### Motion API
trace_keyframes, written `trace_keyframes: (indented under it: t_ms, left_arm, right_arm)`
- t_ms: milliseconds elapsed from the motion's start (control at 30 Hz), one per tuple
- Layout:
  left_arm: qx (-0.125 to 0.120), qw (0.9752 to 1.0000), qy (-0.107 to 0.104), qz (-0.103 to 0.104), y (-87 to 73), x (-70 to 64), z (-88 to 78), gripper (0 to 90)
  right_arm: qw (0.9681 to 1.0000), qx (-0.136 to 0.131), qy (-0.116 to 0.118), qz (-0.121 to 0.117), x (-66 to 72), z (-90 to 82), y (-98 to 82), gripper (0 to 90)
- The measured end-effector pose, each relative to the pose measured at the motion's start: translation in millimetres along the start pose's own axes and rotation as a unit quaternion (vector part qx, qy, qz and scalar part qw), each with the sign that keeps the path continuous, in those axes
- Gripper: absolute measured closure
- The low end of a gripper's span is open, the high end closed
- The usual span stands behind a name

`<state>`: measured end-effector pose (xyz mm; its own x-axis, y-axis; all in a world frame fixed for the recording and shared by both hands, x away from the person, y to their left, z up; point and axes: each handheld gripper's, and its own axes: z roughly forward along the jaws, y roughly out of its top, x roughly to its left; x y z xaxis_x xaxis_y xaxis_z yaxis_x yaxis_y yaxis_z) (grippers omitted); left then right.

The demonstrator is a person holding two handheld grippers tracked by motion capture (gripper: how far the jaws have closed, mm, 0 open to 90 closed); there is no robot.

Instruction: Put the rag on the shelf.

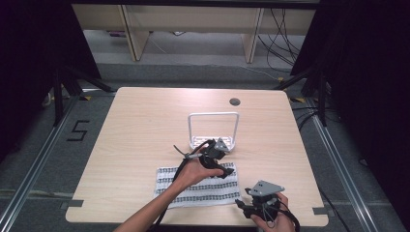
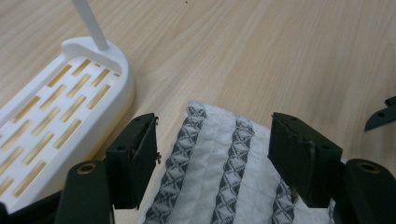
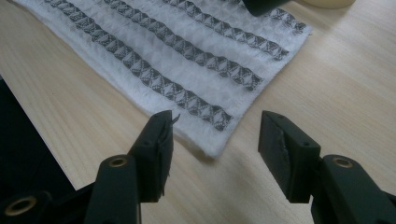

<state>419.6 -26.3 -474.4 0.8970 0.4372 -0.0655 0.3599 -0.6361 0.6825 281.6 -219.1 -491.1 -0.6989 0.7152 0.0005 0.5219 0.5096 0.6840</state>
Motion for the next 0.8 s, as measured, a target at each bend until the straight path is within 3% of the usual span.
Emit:
trace_keyframes:
  t_ms: [400, 533, 600, 800]
  left_arm:
    - [0.023, 0.9997, -0.003, 0.008, 3.9, 10.7, 22.0, 35.2]
    - [0.016, 0.9998, -0.008, 0.001, 6.0, 10.4, 25.8, 35.3]
    - [0.030, 0.9994, -0.008, 0.012, 8.4, 9.6, 28.5, 35.5]
    - [0.035, 0.9992, -0.014, 0.012, 10.8, 8.2, 37.6, 39.1]
  right_arm:
    - [0.9999, 0.011, 0.001, -0.006, 1.2, 8.9, 5.4, 48.0]
    - [0.9999, 0.011, -0.002, -0.006, 0.8, 10.8, 5.9, 48.0]
    - [0.9999, 0.014, -0.001, -0.005, -0.5, 12.7, 5.9, 48.0]
    - [0.9999, 0.016, 0.002, -0.005, -1.6, 14.6, 6.1, 48.0]
